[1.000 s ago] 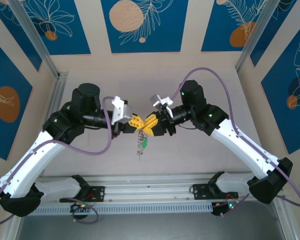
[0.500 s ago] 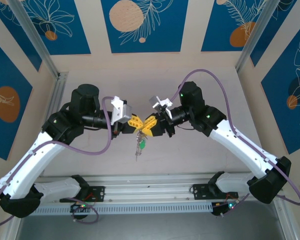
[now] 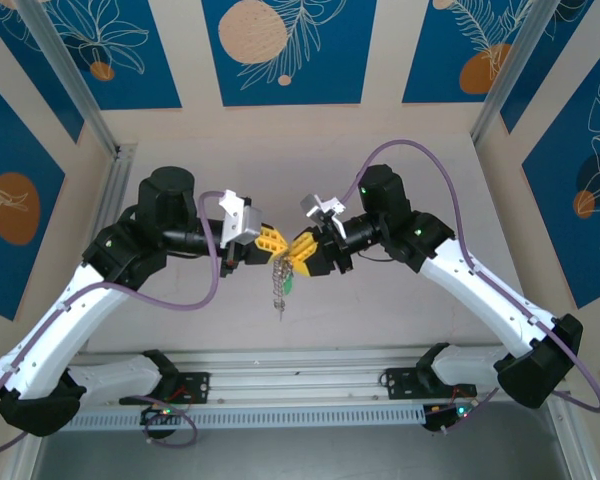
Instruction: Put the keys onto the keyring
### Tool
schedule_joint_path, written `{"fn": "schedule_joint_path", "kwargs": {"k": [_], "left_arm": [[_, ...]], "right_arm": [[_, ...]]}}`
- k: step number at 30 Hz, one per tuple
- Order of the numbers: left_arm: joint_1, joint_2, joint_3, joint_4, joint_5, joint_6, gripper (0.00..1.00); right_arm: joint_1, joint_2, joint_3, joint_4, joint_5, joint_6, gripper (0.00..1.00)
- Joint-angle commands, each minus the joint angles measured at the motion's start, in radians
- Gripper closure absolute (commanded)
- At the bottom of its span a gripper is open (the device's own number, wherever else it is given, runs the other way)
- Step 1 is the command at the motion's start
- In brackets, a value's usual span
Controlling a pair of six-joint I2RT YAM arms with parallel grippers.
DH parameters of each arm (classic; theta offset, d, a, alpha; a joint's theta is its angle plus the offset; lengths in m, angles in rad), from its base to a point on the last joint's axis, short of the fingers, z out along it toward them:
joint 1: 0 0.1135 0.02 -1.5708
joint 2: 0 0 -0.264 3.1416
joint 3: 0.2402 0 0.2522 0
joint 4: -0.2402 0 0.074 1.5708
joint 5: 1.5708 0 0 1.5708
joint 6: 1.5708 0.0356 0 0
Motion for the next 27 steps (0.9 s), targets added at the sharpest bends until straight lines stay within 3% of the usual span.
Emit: {"fn": "schedule_joint_path", "kwargs": {"k": [1, 12, 27], "left_arm": [[0.005, -0.018, 0.005, 0.068, 0.041, -0.018, 1.00], [0.006, -0.055, -0.092, 0.269, 0.075, -0.161, 1.00], [0.006, -0.051, -0.102, 0.309, 0.142, -0.202, 1.00]], "right_arm": [[-0.014, -0.039, -0.021, -0.002, 0.003, 0.006, 0.77], [-0.040, -0.265, -0.105, 0.139, 0.182, 0.044, 0.56], [0.017, -0.171, -0.066, 0.304, 0.088, 0.086, 0.66]]}}
